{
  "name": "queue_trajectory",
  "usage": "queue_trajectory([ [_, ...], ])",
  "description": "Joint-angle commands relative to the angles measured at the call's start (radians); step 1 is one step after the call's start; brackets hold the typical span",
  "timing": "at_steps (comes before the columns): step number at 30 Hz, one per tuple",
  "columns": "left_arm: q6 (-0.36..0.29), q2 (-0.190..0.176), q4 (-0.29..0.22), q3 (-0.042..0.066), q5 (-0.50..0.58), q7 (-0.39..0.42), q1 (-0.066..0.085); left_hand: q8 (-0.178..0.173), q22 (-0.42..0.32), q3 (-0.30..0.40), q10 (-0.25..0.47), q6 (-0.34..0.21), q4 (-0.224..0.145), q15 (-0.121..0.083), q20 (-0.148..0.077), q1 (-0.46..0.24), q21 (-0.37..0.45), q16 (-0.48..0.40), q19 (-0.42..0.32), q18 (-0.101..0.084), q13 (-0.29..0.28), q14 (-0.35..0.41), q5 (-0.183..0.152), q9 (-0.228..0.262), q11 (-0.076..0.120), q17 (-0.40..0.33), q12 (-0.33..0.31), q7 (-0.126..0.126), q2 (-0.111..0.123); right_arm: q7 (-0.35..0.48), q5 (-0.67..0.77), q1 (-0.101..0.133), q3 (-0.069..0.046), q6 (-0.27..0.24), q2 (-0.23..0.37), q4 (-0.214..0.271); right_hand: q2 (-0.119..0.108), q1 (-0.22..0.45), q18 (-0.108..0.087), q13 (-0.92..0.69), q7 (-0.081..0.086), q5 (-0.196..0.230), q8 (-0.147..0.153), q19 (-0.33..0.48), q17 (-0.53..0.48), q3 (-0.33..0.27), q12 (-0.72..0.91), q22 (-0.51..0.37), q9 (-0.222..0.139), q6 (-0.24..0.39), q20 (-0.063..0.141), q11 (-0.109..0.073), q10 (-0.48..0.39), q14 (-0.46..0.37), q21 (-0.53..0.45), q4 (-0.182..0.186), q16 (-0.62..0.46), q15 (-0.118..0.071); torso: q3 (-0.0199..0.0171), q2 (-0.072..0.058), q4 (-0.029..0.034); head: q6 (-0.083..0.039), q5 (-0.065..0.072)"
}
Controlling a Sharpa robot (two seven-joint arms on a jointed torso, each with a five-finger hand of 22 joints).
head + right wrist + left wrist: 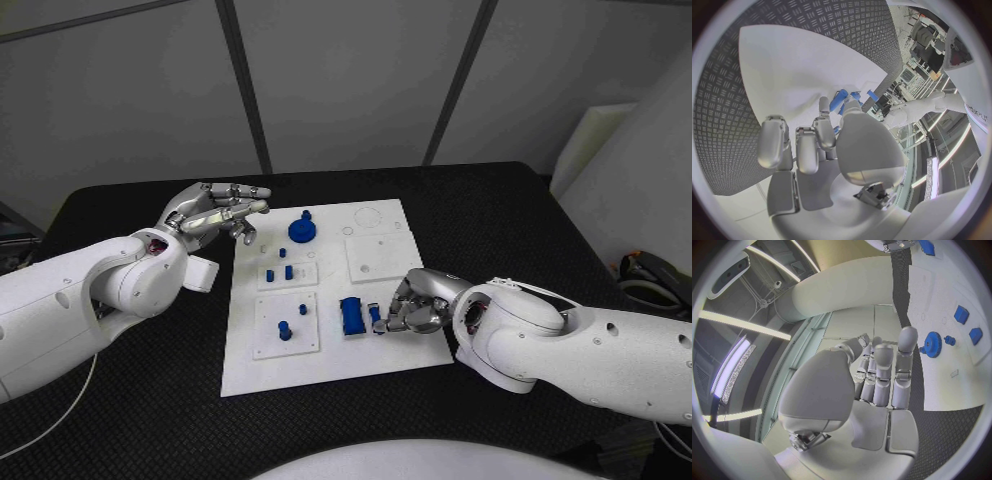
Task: Assemble the parts on the task board
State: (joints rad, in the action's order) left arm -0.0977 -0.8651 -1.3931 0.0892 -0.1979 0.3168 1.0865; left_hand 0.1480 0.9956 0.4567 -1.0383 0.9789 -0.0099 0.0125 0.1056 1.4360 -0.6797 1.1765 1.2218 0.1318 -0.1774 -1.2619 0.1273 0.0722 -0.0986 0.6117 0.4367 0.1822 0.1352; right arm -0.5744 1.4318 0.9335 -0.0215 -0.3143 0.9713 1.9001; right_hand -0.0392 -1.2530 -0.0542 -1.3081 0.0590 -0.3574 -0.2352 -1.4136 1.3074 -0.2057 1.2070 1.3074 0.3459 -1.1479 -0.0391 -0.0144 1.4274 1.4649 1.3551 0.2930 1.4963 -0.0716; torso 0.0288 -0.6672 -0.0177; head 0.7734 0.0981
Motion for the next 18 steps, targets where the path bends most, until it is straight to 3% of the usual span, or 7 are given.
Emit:
queue_trajectory([
  [1,0.012,0.0,-0.001,0.001,0.003,-0.002,0.002,-0.001,-0.001,0.001,0.007,-0.006,-0.004,0.003,0.005,-0.007,0.004,0.004,-0.003,0.04,-0.001,0.007,0.0,-0.001,0.0,-0.001,0.005,-0.002,-0.003,0.02,0.02,0.001,0.0,0.029,0.006,0.002,0.0,0.011,-0.005,-0.01,-0.002,0.005,-0.005,-0.001,0.146,-0.007,0.006,0.078,0.002,0.006,0.0,-0.001,0.002,0.081,-0.004,0.0,0.0,-0.004,0.0003,0.0,0.0007,0.001,0.001],
  [11,0.011,0.001,0.0,0.001,0.003,-0.002,0.002,-0.001,-0.001,0.001,0.007,-0.006,-0.004,0.003,0.005,-0.007,0.004,0.004,-0.003,0.04,-0.001,0.007,0.0,-0.001,0.0,-0.001,0.005,-0.002,-0.003,0.029,0.016,0.001,0.0,0.027,0.004,-0.015,0.002,0.019,-0.005,-0.01,-0.002,0.008,-0.006,-0.003,0.149,-0.009,0.007,0.08,0.003,0.006,0.0,-0.001,0.003,0.082,-0.003,0.0,0.001,-0.004,0.0001,-0.001,0.0006,0.003,0.0],
  [18,0.012,0.001,0.0,0.001,0.003,-0.003,0.002,0.0,-0.002,0.001,0.008,-0.007,-0.005,0.003,0.005,-0.006,0.005,0.005,-0.003,0.041,-0.001,0.007,0.0,-0.001,-0.001,-0.001,0.007,-0.001,-0.003,0.035,0.007,0.001,0.0,0.014,-0.003,-0.022,0.017,0.033,-0.004,-0.013,-0.004,0.009,-0.009,-0.005,0.151,-0.011,0.011,0.083,0.007,0.003,0.0,-0.003,0.005,0.083,0.0,0.0,0.003,-0.005,0.0002,-0.001,0.0006,0.003,-0.001],
])
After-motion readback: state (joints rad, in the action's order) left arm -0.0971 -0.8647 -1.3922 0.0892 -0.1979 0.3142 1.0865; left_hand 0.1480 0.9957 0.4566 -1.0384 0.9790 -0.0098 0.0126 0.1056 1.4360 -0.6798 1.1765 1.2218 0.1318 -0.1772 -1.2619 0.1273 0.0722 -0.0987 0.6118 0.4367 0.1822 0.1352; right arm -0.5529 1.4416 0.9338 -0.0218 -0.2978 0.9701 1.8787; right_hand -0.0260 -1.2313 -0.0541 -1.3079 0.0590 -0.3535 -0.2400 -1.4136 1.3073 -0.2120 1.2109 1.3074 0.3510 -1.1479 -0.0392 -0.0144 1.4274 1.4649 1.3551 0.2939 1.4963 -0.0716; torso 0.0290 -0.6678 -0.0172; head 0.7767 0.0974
